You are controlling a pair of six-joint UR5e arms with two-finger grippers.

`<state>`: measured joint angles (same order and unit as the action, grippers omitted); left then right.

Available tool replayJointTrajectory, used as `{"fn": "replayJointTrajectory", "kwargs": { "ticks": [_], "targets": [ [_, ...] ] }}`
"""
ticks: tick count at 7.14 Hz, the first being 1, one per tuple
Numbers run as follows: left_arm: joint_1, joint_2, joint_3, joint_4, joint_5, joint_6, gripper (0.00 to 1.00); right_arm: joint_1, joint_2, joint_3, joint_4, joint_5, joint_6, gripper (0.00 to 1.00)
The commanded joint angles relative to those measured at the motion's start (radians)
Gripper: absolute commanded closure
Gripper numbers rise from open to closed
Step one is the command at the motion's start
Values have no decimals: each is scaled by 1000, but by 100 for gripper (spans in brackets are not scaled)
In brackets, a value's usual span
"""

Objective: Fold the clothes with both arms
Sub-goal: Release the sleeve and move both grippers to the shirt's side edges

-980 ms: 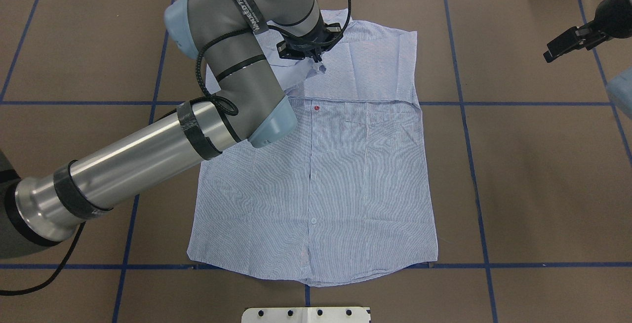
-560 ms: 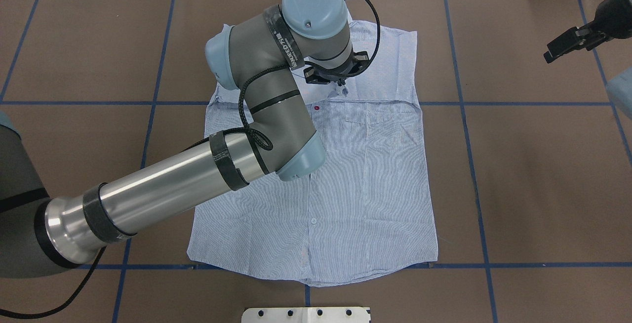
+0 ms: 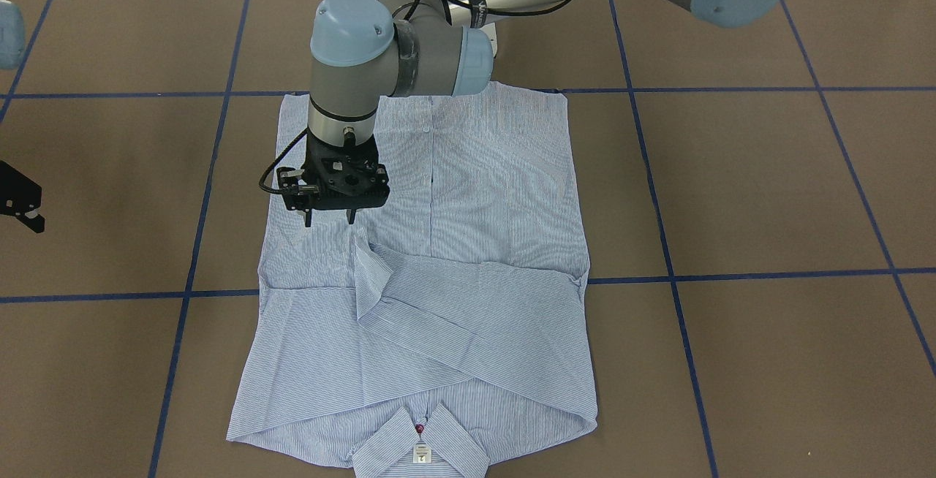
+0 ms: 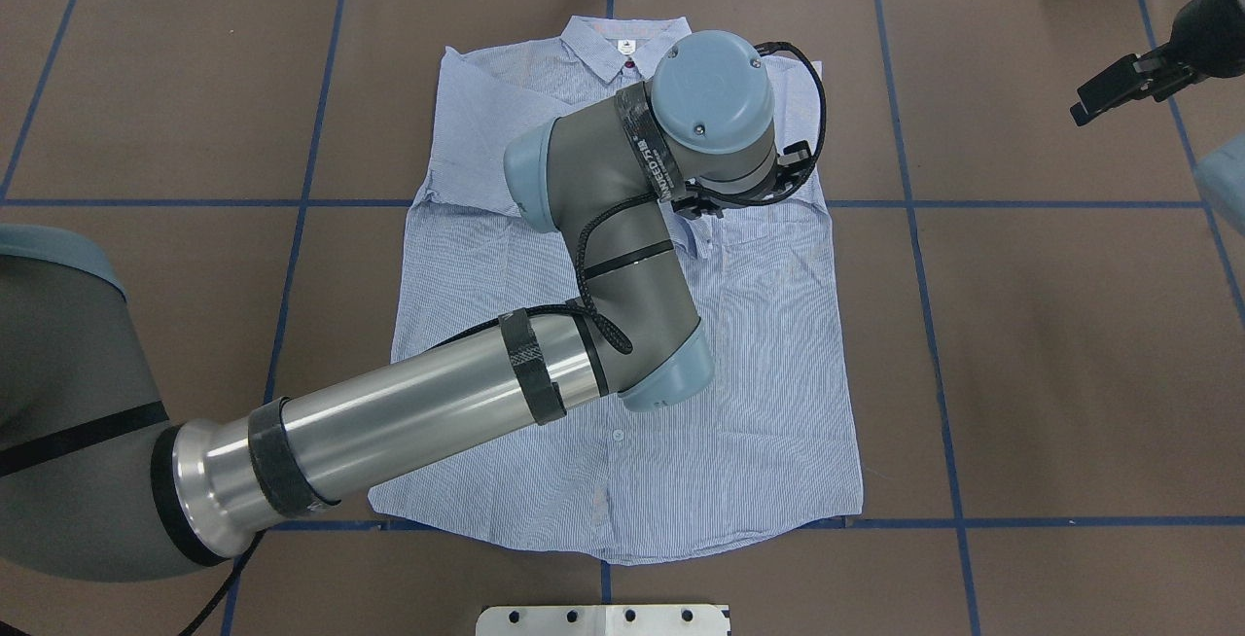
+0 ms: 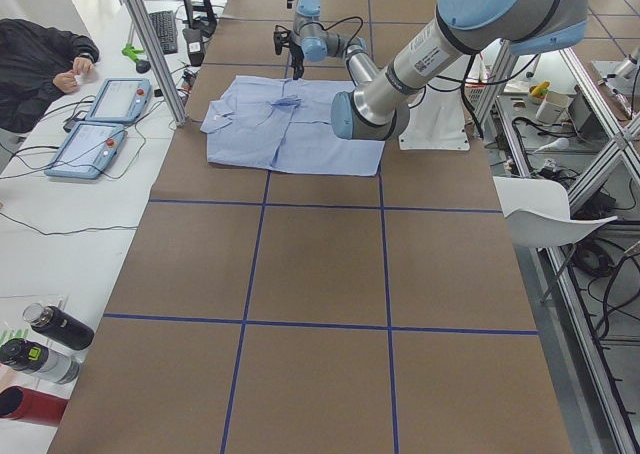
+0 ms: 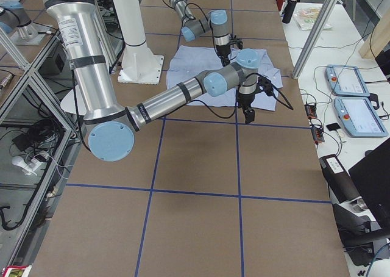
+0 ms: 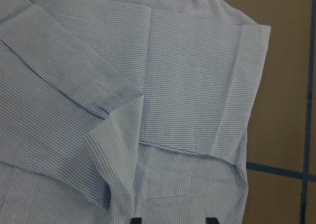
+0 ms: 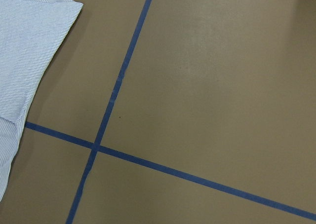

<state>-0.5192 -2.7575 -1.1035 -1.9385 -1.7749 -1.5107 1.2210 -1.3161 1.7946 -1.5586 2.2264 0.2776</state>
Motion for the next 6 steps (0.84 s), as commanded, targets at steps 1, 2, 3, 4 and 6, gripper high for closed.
{"fn": "replayJointTrajectory", "kwargs": {
  "ticks": [1,2,3,4,6],
  "targets": [
    [2,1,-4,4,-6,62,0,-2,0,-1,0,1,33,0],
    [1,34,-40,12,-8,87,0,-11,2,8,2,-1,111,0],
    [-7,74,-106,71,-41,148,0,-40,2,35,3,-1,208,0],
    [-19,128,-209,151,-49,202,0,-95,2,86,3,-8,341,0],
    [-33,400,-525,164,-49,298,0,-168,-40,201,3,-14,483,0]
  ]
}}
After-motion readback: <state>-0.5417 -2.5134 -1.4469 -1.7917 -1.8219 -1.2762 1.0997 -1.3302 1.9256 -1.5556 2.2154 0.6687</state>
